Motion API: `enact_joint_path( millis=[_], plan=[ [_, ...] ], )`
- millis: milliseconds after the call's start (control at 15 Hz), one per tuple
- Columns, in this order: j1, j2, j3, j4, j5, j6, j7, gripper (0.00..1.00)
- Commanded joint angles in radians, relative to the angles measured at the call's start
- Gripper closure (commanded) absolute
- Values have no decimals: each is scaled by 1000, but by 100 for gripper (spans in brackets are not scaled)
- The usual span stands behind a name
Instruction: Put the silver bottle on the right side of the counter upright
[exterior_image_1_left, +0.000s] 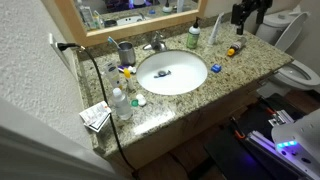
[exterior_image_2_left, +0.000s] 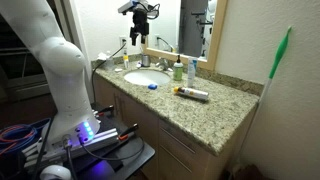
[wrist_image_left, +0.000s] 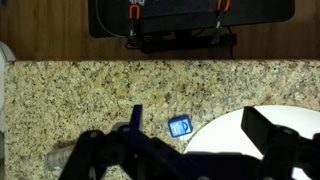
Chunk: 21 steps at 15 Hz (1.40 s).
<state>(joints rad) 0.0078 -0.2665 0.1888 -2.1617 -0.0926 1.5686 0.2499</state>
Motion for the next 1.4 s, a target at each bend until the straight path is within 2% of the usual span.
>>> enact_joint_path(
  millis=[0, 67, 267, 467, 533, 600, 733, 867, 1000, 1333],
  plan=[
    [25, 2, -22, 2, -4, -2, 5, 0],
    [5, -7, -26, -29, -3, 74, 104, 0],
    [-26, -42, -91, -137, 29, 245, 154, 0],
    [-73, -99, -177, -240, 46, 356, 166, 0],
    [-90, -121, -199, -261, 51, 368, 178, 0],
    [-64, -45, -166, -182, 26, 317, 165, 0],
    [-94, -79, -197, -219, 33, 336, 163, 0],
    [-98, -101, -197, -231, 39, 337, 165, 0],
    [-129, -50, -196, -271, 41, 499, 293, 0],
    [-206, -12, -227, -407, 1, 875, 452, 0]
  ],
)
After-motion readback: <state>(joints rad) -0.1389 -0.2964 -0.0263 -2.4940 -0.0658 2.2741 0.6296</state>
